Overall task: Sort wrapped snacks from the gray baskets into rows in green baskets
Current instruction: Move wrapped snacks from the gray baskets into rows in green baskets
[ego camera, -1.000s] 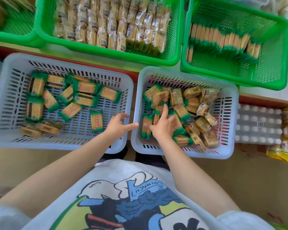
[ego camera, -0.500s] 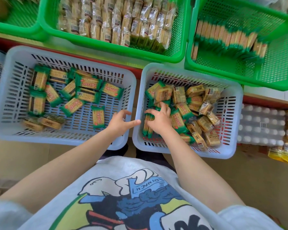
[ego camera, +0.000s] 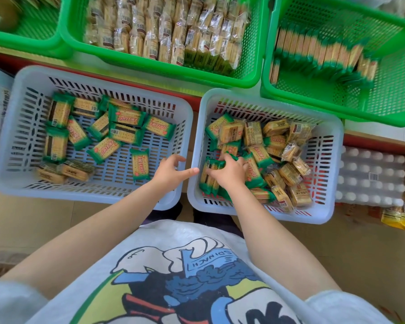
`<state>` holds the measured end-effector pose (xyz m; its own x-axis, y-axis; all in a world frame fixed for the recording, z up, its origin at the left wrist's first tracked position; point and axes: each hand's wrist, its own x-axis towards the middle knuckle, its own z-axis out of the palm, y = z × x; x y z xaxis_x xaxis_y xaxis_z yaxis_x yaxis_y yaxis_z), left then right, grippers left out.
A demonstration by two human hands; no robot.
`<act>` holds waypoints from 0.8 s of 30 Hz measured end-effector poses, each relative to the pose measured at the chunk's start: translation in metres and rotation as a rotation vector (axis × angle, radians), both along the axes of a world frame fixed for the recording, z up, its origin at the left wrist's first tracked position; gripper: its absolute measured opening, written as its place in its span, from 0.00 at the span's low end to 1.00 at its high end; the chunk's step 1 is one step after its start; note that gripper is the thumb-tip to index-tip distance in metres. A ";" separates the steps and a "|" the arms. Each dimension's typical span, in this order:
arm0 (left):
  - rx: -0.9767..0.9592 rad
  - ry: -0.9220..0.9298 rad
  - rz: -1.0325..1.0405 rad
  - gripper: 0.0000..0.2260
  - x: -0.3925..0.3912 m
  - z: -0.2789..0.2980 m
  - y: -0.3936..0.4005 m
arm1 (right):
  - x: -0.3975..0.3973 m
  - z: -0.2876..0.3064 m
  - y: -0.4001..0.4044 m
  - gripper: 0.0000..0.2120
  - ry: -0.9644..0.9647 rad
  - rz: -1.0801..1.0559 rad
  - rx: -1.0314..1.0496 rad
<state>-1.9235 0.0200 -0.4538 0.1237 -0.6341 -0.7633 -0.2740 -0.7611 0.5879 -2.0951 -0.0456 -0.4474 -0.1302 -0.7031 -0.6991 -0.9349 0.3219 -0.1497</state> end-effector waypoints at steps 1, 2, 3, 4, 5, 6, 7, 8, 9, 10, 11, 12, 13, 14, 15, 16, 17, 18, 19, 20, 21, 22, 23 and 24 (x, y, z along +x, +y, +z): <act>0.005 0.003 0.008 0.32 0.000 0.002 0.000 | -0.001 -0.002 -0.004 0.29 -0.035 -0.033 0.020; 0.011 0.004 0.016 0.32 -0.001 0.004 -0.001 | -0.002 -0.001 -0.007 0.25 -0.069 -0.063 0.036; 0.018 0.001 0.020 0.32 -0.001 0.006 -0.002 | -0.005 0.000 -0.009 0.22 -0.102 -0.092 0.047; 0.021 -0.005 0.023 0.31 0.000 0.009 -0.003 | -0.008 0.001 -0.012 0.21 -0.133 -0.124 0.053; 0.019 -0.012 0.028 0.30 0.000 0.012 -0.004 | -0.013 0.003 -0.013 0.20 -0.168 -0.164 0.053; 0.007 -0.016 0.038 0.29 0.001 0.014 -0.005 | -0.017 0.007 -0.013 0.19 -0.208 -0.206 0.055; -0.007 -0.016 0.049 0.28 0.003 0.017 -0.006 | -0.021 0.011 -0.013 0.19 -0.250 -0.240 0.061; -0.021 -0.017 0.057 0.27 0.003 0.020 -0.009 | -0.026 0.015 -0.013 0.20 -0.279 -0.262 0.067; -0.032 -0.023 0.058 0.27 0.004 0.024 -0.012 | -0.029 0.017 -0.013 0.20 -0.301 -0.279 0.073; -0.042 -0.032 0.054 0.26 0.004 0.027 -0.015 | -0.032 0.019 -0.013 0.20 -0.320 -0.296 0.080; -0.053 -0.046 0.045 0.26 0.004 0.032 -0.018 | -0.034 0.022 -0.013 0.20 -0.340 -0.321 0.088; -0.071 -0.065 0.035 0.25 0.003 0.037 -0.021 | -0.034 0.027 -0.013 0.20 -0.363 -0.349 0.091; -0.100 -0.092 0.026 0.24 0.002 0.042 -0.024 | -0.034 0.032 -0.014 0.20 -0.393 -0.384 0.091; -0.136 -0.118 0.021 0.23 0.001 0.047 -0.027 | -0.035 0.038 -0.016 0.21 -0.430 -0.419 0.088; -0.175 -0.137 0.023 0.21 -0.001 0.055 -0.031 | -0.037 0.044 -0.018 0.22 -0.473 -0.444 0.081; -0.207 -0.130 0.028 0.20 -0.002 0.062 -0.034 | -0.038 0.054 -0.020 0.22 -0.531 -0.458 0.074; -0.227 -0.089 0.028 0.19 -0.004 0.071 -0.039 | -0.039 0.065 -0.023 0.21 -0.606 -0.463 0.074; -0.216 -0.014 0.016 0.20 -0.006 0.079 -0.045 | -0.039 0.076 -0.025 0.20 -0.685 -0.460 0.074; -0.180 0.090 -0.019 0.22 -0.009 0.091 -0.051 | -0.039 0.088 -0.028 0.19 -0.764 -0.441 0.070; -0.116 0.222 -0.057 0.24 -0.013 0.105 -0.056 | -0.038 0.100 -0.031 0.18 -0.832 -0.414 0.063; -0.046 0.374 -0.066 0.25 -0.017 0.118 -0.062 | -0.036 0.112 -0.035 0.20 -0.899 -0.385 0.052; 0.008 0.528 -0.042 0.23 -0.022 0.129 -0.067 | -0.032 0.124 -0.038 0.23 -0.954 -0.363 0.033; 0.040 0.654 0.002 0.20 -0.024 0.138 -0.070 | -0.028 0.135 -0.042 0.27 -0.979 -0.349 0.007; 0.053 0.743 0.045 0.17 -0.026 0.146 -0.074 | -0.026 0.144 -0.046 0.31 -0.977 -0.335 -0.021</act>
